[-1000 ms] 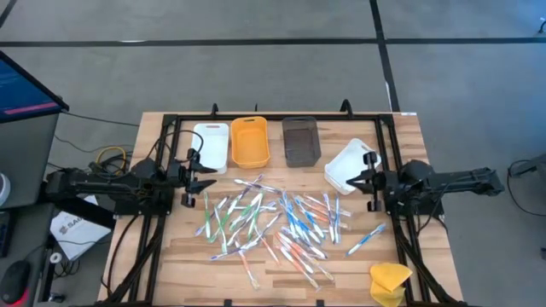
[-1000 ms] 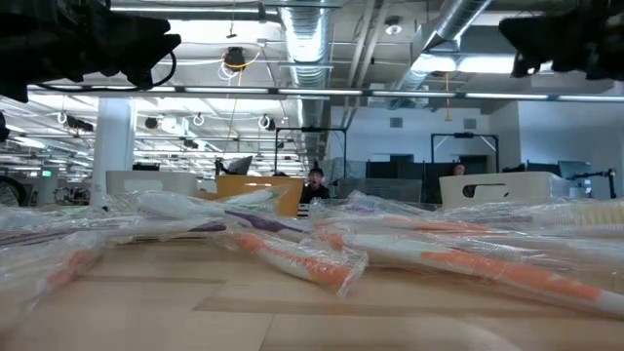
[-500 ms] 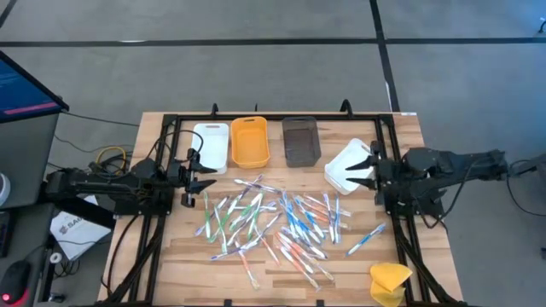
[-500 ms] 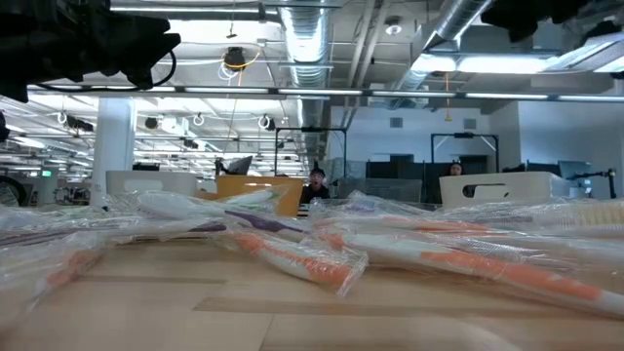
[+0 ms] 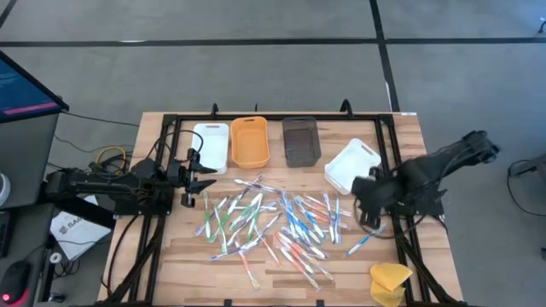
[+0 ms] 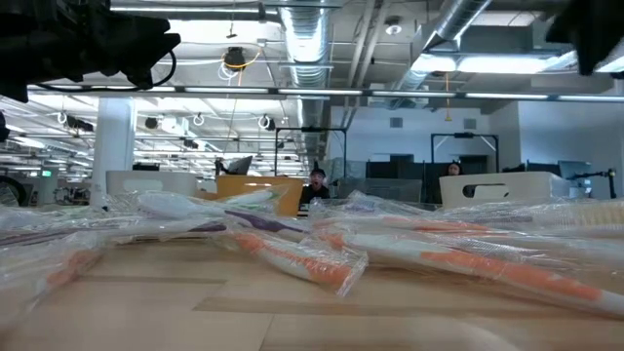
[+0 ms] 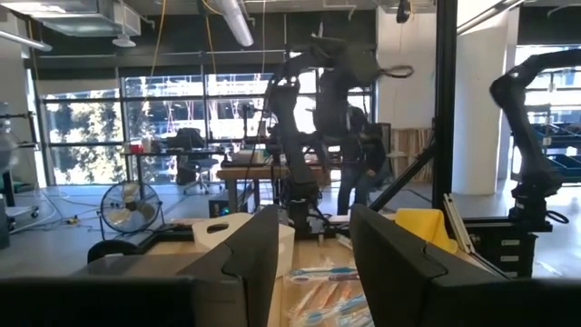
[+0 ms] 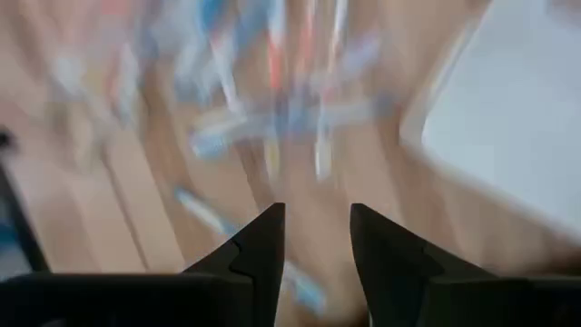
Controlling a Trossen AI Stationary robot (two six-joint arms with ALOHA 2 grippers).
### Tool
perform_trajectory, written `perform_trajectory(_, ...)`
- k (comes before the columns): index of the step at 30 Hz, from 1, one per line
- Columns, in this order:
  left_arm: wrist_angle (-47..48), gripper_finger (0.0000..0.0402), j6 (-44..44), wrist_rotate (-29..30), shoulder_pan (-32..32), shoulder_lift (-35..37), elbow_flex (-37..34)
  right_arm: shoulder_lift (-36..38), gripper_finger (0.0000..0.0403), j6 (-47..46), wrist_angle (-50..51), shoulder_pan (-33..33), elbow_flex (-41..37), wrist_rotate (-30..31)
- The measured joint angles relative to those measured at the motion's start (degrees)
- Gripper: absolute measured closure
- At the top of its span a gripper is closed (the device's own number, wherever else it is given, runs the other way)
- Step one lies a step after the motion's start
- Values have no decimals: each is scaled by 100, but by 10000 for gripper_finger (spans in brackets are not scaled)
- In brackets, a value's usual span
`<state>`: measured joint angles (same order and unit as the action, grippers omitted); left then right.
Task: Pick & Place Toothbrushes
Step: Put the blue toothbrush into the left white bin
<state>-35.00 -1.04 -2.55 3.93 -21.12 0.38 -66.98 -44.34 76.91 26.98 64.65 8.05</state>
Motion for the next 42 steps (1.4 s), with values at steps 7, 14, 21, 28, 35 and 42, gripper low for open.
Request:
perform_trajectory(7, 2, 270, 0, -2, 1, 0, 0, -1309, 278, -616, 685, 403, 1, -703)
perform_trajectory(14, 2, 270, -11, -2, 0, 0, 0, -2151, 280, -421, 594, 674, 1, -848)
perform_trajectory(21, 2, 270, -15, -2, 2, 0, 0, -2387, 282, 146, 65, 958, 1, -974)
perform_trajectory(28, 2, 270, -13, -2, 0, 0, 0, -2426, 287, 540, -470, 1229, -5, -952)
perform_trajectory(35, 2, 270, -2, -14, 1, 0, 0, -2420, 287, 529, -1109, 1474, -420, -952)
perform_trajectory(42, 0, 270, -11, -20, 0, 0, 0, -2420, 287, 537, -1624, 1532, -892, -1036)
